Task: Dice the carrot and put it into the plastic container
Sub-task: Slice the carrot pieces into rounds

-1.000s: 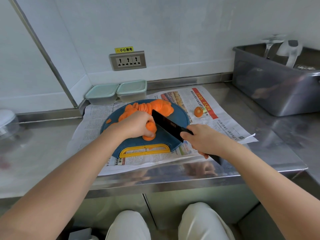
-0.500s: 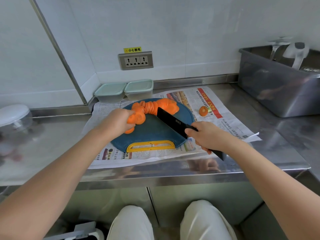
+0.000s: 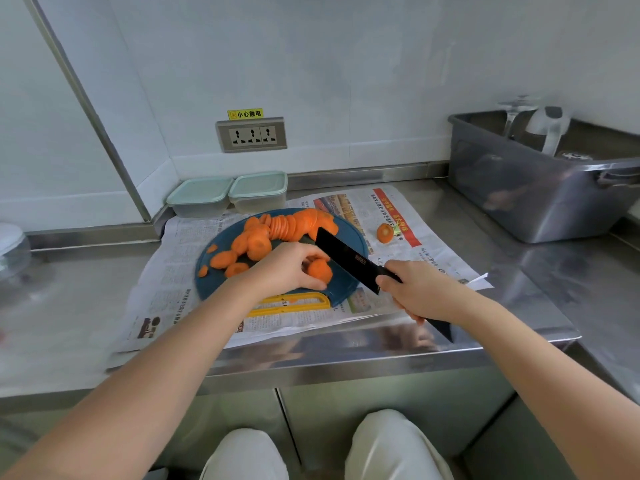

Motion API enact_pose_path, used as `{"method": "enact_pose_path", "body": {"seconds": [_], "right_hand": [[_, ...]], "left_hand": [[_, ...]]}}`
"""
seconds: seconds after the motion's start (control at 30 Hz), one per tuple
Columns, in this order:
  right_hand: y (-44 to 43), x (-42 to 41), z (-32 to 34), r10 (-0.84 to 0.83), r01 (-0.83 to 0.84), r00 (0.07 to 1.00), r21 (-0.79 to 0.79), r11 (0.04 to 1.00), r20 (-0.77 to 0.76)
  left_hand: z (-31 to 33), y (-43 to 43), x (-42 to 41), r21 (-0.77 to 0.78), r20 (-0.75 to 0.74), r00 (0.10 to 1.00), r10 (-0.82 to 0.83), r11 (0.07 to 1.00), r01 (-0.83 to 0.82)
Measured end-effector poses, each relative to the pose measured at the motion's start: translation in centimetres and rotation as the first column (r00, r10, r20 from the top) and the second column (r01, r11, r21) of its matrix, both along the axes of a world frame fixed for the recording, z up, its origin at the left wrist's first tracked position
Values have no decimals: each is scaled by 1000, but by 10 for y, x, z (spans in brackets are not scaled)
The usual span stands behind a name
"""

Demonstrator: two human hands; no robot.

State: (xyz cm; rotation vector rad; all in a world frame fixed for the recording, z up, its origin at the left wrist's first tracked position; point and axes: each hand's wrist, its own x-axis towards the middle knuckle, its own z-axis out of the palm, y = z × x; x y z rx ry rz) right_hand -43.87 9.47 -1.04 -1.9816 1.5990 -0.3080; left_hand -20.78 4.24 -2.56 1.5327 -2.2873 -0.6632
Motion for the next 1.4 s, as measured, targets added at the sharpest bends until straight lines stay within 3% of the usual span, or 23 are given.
{"method": "enact_pose_path", "body": {"seconds": [0.2,0.47,0.77,1.0,1.4], "right_hand": [[0,13,5,28,-32,996,-41,999,-84],[-3,16,4,71,-80,985,-53,995,-156],[1,19,12,69,-47,986,145,988,-149],[6,30,10,55,-56,976,4,998,-211],[13,30,-5,34,-80,955,-146,986,-294]], "left_hand": [[-9,6,1,-131,-46,991,125,983,-130],[-15,7,9,-59,-225,965,137,986,-154],[-24,21,9,-152,-256,960,110,977,-153],[-35,24,-5,-252,-346,922,176,929,-272],[-49,32,-9,-378,-463,882,91,880,-289]]}}
